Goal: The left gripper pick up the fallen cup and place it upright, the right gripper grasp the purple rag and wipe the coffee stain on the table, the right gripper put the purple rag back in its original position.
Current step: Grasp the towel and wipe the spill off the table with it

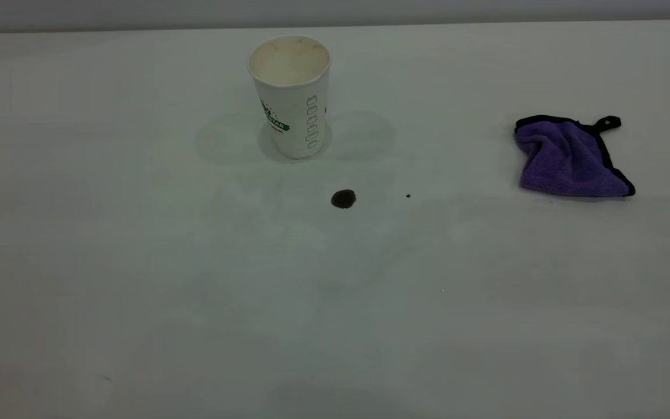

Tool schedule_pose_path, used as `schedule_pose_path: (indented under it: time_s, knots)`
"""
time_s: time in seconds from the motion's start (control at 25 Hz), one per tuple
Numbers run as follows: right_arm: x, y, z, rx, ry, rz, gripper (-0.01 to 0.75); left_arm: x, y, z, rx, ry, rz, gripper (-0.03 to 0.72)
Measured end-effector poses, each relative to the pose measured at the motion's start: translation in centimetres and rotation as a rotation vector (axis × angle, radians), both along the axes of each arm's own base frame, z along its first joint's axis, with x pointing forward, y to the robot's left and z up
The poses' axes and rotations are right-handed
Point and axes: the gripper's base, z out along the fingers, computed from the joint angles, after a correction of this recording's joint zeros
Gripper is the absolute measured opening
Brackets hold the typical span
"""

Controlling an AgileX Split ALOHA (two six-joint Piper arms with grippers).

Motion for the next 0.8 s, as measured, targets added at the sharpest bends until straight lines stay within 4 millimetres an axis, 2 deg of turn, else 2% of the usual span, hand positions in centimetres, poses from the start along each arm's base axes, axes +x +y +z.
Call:
schedule_pose_path:
  time_s: [0.36, 0.6, 0.8]
  knots:
    - [0.0, 0.0, 0.0, 0.000, 0.000, 0.000, 0.238, -3.7, 1.2, -4.9, -0.051, -0.037, 0.220, 0.238]
    - [0.0, 0.0, 0.0, 0.000, 0.000, 0.000, 0.238, -6.2, 1.4, -4.6, -0.062, -0.244, 0.287, 0.238]
    - [0.0, 0.0, 0.0, 0.000, 0.000, 0.000, 0.238, -8.0, 1.2, -4.6, -0.066, -0.358, 0.268, 0.238]
